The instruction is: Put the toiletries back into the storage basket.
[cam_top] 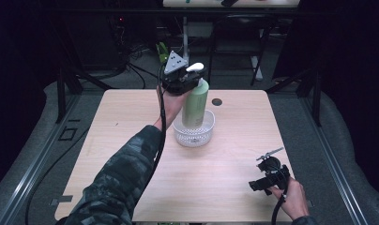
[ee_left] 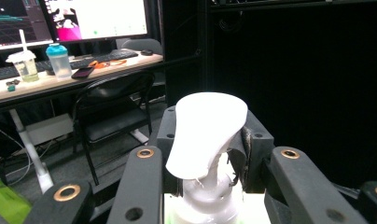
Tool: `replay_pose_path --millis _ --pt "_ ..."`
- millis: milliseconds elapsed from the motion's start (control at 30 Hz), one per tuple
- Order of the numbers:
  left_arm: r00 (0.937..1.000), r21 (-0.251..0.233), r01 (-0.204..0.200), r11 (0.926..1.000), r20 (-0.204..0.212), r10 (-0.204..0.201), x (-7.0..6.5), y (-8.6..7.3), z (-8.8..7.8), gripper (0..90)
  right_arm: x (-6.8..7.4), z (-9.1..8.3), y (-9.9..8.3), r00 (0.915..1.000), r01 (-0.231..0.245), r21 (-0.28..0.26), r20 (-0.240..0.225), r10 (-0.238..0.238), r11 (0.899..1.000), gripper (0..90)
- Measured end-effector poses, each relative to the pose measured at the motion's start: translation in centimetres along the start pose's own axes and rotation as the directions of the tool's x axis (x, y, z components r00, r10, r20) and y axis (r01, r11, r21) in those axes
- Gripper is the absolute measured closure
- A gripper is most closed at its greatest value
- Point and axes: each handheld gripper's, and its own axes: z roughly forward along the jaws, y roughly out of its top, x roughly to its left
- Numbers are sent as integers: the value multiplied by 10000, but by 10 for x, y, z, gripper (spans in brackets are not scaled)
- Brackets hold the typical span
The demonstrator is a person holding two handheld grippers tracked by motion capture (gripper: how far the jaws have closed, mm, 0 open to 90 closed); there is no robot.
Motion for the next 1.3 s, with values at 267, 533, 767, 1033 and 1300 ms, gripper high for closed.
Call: replay_pose_path --millis 267,533,767,1033,1300 --pt "10000 79 31 10000 17 -31 -1 -9 4 675 0 -1 0 10000 -10 -28 -14 10 10000 95" --pt "9998 251 179 9995 -49 -178 3 -20 6 675 0 -1 0 10000 -24 -50 -16 24 10000 96" --pt "9997 361 232 9991 8 -233 5 -29 8 675 0 -1 0 10000 -19 -20 -6 19 10000 96" --pt "9995 459 316 9984 45 -318 6 -38 10 675 0 -1 0 10000 -33 -28 -45 32 10000 97" --pt "9994 562 336 9979 105 -343 5 -48 12 674 0 -1 0 10000 1 -13 18 -1 10000 97"
